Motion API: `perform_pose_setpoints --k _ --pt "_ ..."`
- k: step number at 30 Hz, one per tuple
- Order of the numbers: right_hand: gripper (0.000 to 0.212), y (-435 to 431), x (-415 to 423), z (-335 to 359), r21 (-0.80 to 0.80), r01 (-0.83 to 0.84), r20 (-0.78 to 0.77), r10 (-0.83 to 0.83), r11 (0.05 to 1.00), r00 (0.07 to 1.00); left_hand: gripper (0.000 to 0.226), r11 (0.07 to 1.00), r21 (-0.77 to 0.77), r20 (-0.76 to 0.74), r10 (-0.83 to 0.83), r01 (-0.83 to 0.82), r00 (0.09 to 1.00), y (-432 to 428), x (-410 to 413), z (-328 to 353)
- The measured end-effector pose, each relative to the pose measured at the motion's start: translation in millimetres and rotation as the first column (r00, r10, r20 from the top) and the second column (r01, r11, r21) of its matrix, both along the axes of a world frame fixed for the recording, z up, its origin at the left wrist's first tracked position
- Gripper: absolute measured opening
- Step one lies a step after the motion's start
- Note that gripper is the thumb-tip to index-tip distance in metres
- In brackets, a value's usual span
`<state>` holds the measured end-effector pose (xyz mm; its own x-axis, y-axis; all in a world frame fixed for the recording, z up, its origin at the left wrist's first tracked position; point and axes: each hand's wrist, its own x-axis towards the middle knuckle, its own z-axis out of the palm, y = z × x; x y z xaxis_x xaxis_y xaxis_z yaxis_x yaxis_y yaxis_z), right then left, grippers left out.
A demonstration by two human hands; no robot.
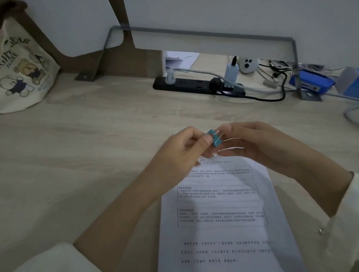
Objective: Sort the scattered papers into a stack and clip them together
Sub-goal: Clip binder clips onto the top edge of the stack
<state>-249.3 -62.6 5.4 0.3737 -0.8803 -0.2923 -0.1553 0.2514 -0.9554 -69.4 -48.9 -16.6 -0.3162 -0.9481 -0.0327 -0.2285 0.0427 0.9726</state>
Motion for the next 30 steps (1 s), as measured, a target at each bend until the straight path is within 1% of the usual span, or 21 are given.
perform_pose_setpoints --k 1,2,3,4,6,8,9,10,11,15,18,21,23,25,30 --pt "0.041 -9 -3 -1 0.016 0.031 0.011 -0.032 0.999 0.999 0.013 0.998 -0.068 0.130 0.028 -0.019 0.991 -13 4 -2" --pt "0.042 -19 -6 -2 0.027 0.064 -0.001 -0.064 0.998 0.998 0.013 0.989 -0.143 0.282 0.069 -0.029 0.957 -27 8 -3" --pt "0.040 -27 -8 -4 0.032 0.087 -0.033 -0.086 0.996 0.996 0.015 0.979 -0.206 0.438 0.090 0.002 0.894 -40 11 -3" --pt "0.038 -35 -10 -6 0.030 0.098 -0.078 -0.095 0.995 0.992 0.020 0.970 -0.230 0.576 0.072 0.077 0.814 -52 12 -5" --pt "0.030 -47 -13 -13 0.032 0.101 -0.167 -0.095 0.994 0.981 0.036 0.948 -0.168 0.778 -0.042 0.271 0.626 -71 8 -10" --pt "0.024 -56 -14 -21 0.047 0.088 -0.239 -0.075 0.995 0.968 0.048 0.914 -0.065 0.878 -0.138 0.400 0.458 -83 -1 -18" --pt "0.023 -60 -15 -24 0.060 0.079 -0.266 -0.061 0.995 0.962 0.052 0.906 -0.020 0.901 -0.168 0.423 0.401 -88 -5 -21" --pt "0.023 -64 -15 -28 0.075 0.073 -0.285 -0.049 0.995 0.957 0.054 0.904 0.017 0.911 -0.190 0.428 0.366 -92 -8 -25" --pt "0.023 -66 -15 -30 0.089 0.068 -0.295 -0.039 0.994 0.955 0.056 0.906 0.045 0.913 -0.209 0.422 0.351 -96 -10 -27" --pt "0.025 -75 -15 -32 0.094 0.038 -0.306 -0.007 0.995 0.952 0.057 0.913 0.175 0.874 -0.317 0.368 0.370 -106 -13 -29" --pt "0.018 -81 -13 -33 0.030 -0.003 -0.343 0.013 1.000 0.939 0.040 0.901 0.254 0.804 -0.399 0.351 0.441 -111 -12 -30" --pt "0.009 -86 -9 -34 -0.026 -0.065 -0.379 0.051 0.998 0.924 0.023 0.897 0.267 0.703 -0.432 0.353 0.565 -114 -6 -31" --pt "0.006 -89 -6 -34 -0.043 -0.112 -0.374 0.088 0.993 0.923 0.015 0.893 0.267 0.639 -0.446 0.364 0.626 -114 -3 -31" --pt "0.007 -91 -5 -35 -0.054 -0.150 -0.362 0.121 0.987 0.924 0.010 0.892 0.260 0.590 -0.449 0.369 0.671 -113 -2 -30" --pt "0.013 -97 -4 -36 -0.076 -0.189 -0.370 0.148 0.979 0.917 0.007 0.911 0.219 0.493 -0.413 0.350 0.766 -107 2 -30"
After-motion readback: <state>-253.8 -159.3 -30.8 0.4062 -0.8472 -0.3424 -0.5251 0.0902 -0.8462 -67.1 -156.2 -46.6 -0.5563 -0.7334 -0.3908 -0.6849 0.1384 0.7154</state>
